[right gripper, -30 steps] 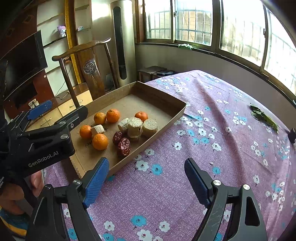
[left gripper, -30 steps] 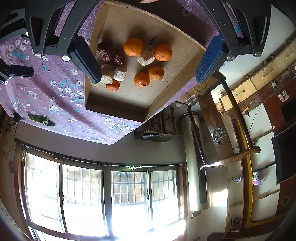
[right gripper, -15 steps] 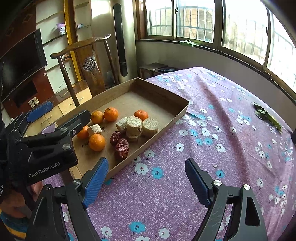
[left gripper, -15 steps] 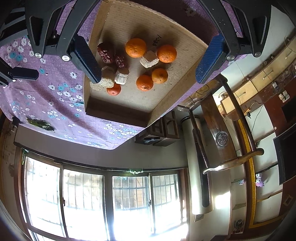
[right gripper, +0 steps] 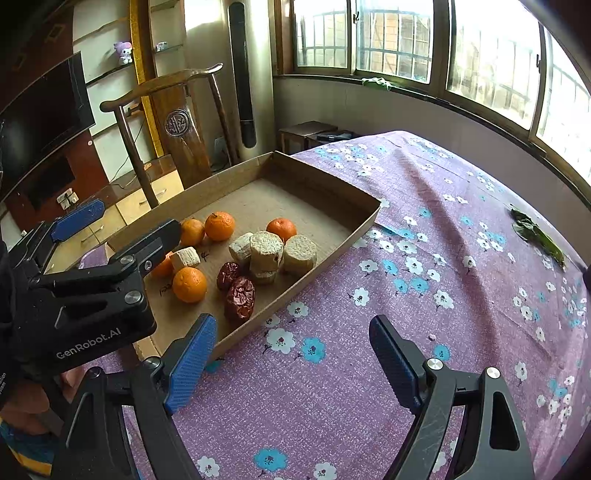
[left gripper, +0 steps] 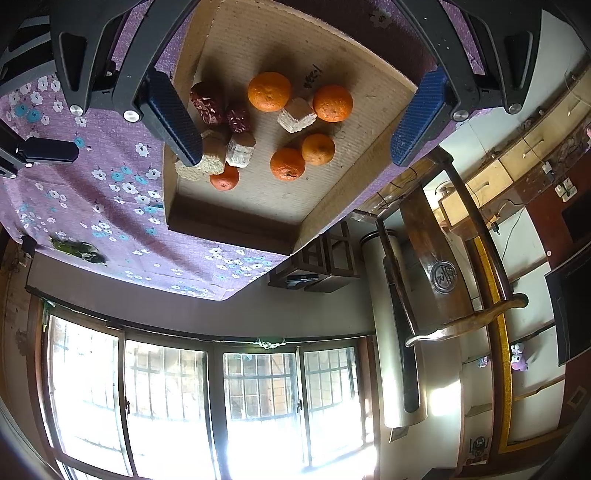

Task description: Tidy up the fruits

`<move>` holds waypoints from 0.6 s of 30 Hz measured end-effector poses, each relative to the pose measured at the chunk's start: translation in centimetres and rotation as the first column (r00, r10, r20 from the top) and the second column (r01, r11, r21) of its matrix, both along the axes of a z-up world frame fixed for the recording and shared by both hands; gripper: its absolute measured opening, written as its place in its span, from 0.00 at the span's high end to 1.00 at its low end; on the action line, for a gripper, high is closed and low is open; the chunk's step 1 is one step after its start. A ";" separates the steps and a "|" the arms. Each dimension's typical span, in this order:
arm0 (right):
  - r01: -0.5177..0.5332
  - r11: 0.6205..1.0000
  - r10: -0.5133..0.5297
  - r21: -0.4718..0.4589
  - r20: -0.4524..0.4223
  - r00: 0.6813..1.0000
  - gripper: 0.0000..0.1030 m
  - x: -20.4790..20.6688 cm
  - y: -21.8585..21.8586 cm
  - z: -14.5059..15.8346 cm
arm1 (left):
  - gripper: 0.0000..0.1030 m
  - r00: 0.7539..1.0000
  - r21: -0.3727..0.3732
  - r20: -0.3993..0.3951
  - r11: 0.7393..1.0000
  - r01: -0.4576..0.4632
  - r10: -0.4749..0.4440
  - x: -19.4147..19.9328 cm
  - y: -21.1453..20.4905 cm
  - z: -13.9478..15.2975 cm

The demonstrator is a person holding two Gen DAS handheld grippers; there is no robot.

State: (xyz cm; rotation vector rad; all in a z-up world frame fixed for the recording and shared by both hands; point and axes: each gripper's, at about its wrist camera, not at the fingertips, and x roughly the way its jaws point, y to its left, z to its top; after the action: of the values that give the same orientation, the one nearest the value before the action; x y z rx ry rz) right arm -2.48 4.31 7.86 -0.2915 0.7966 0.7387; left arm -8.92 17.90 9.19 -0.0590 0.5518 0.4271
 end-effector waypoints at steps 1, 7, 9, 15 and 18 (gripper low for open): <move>-0.001 1.000 0.001 -0.001 0.001 1.000 0.14 0.0 0.1 0.0 | 0.02 1.000 -0.001 0.001 1.000 -0.001 0.001 0.0 0.0 0.0; -0.001 1.000 0.001 -0.007 -0.007 1.000 0.14 0.2 0.2 -0.4 | 0.02 1.000 -0.002 -0.005 1.000 -0.006 0.006 0.1 0.3 -0.3; -0.001 1.000 0.001 -0.008 -0.008 1.000 0.14 0.2 0.2 -0.4 | 0.02 1.000 -0.003 -0.007 1.000 -0.006 0.006 0.1 0.4 -0.4; -0.002 1.000 0.002 -0.011 -0.010 1.000 0.14 0.2 0.3 -0.6 | 0.02 1.000 -0.003 -0.008 1.000 -0.006 0.006 0.1 0.5 -0.5; -0.003 1.000 0.003 -0.014 -0.010 1.000 0.14 0.2 0.3 -0.6 | 0.02 1.000 -0.003 -0.010 1.000 -0.009 0.009 0.1 0.6 -0.6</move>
State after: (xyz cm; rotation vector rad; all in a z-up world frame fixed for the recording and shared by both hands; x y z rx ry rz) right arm -2.23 4.66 7.25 -0.3016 0.8114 0.7382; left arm -8.80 18.45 8.63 -0.0624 0.5625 0.4357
